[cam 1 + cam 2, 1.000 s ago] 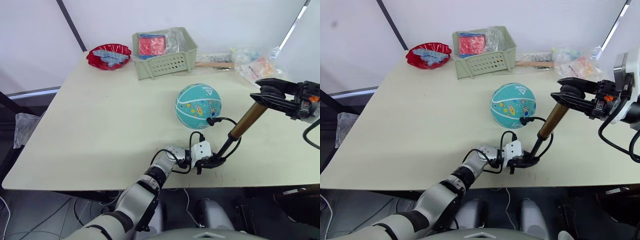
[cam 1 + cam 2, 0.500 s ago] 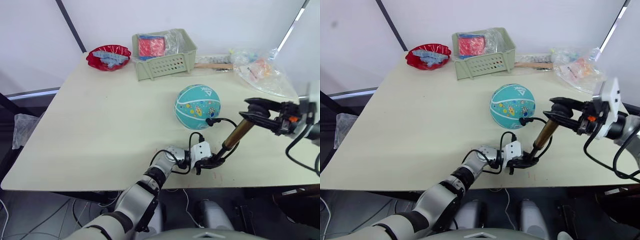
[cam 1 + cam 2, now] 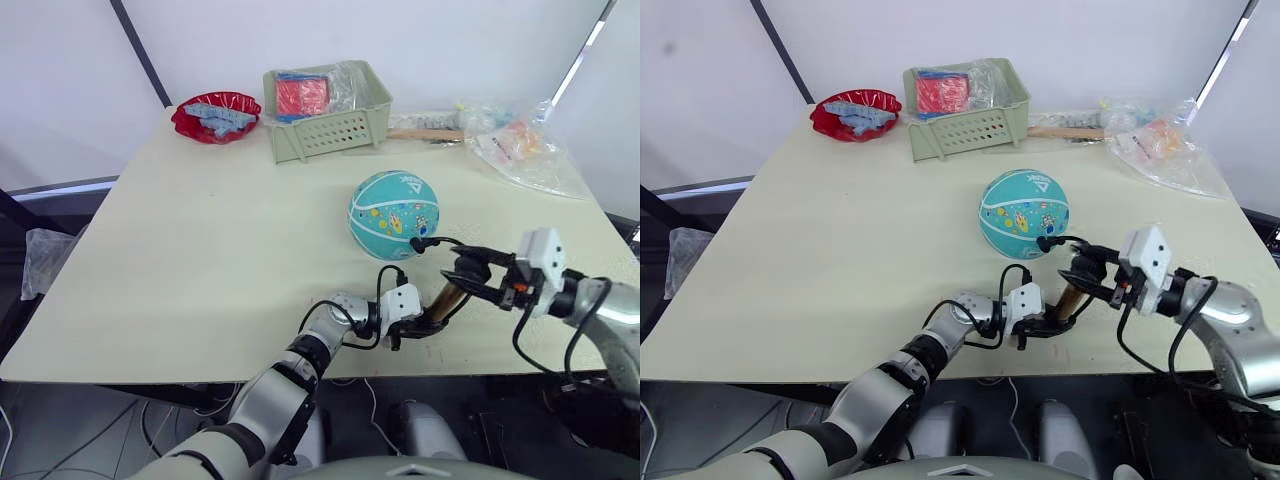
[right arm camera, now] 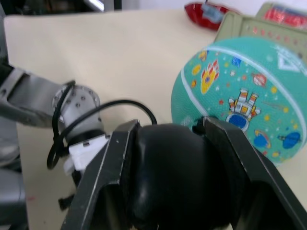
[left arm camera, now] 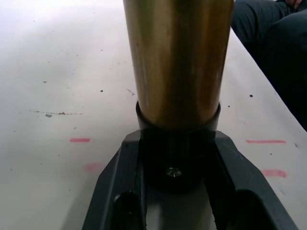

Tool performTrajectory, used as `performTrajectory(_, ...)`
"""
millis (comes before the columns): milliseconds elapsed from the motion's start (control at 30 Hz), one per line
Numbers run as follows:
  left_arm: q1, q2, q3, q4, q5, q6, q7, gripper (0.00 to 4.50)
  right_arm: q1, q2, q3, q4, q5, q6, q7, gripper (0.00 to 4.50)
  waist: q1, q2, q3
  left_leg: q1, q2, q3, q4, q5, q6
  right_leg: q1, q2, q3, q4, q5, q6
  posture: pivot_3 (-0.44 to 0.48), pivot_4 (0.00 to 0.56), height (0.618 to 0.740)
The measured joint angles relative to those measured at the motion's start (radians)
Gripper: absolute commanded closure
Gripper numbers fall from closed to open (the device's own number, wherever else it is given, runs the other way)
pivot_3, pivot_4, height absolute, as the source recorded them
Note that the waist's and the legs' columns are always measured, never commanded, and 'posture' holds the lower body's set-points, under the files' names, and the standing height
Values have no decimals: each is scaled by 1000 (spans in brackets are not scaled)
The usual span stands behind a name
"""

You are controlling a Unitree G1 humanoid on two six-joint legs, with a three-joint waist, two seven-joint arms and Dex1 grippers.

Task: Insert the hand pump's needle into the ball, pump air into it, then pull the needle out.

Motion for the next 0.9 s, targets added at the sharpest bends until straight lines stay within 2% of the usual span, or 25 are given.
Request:
performTrajectory(300, -1, 1, 0, -1, -2, 1, -5, 3349, -40, 3, -20, -1, 41, 51, 0, 2871, 0, 1, 1, 0, 0, 0, 0, 0, 0, 0, 1, 0, 0, 1, -2, 0, 150, 735)
performTrajectory(533, -1, -4, 2, -8, -6, 1, -13, 3349, -126, -77, -106, -10, 169, 199, 30, 2871, 3, 6, 7, -2, -1, 0, 0, 0, 0, -1, 0, 0, 0, 2, -4, 0, 150, 735)
performTrajectory(900, -1, -4, 2, -12, -6, 0, -15, 3349, -290, -207, -276, -29, 400, 397, 36, 2871, 3, 7, 11, -3, -1, 0, 0, 0, 0, -1, 0, 0, 0, 2, -3, 0, 150, 735)
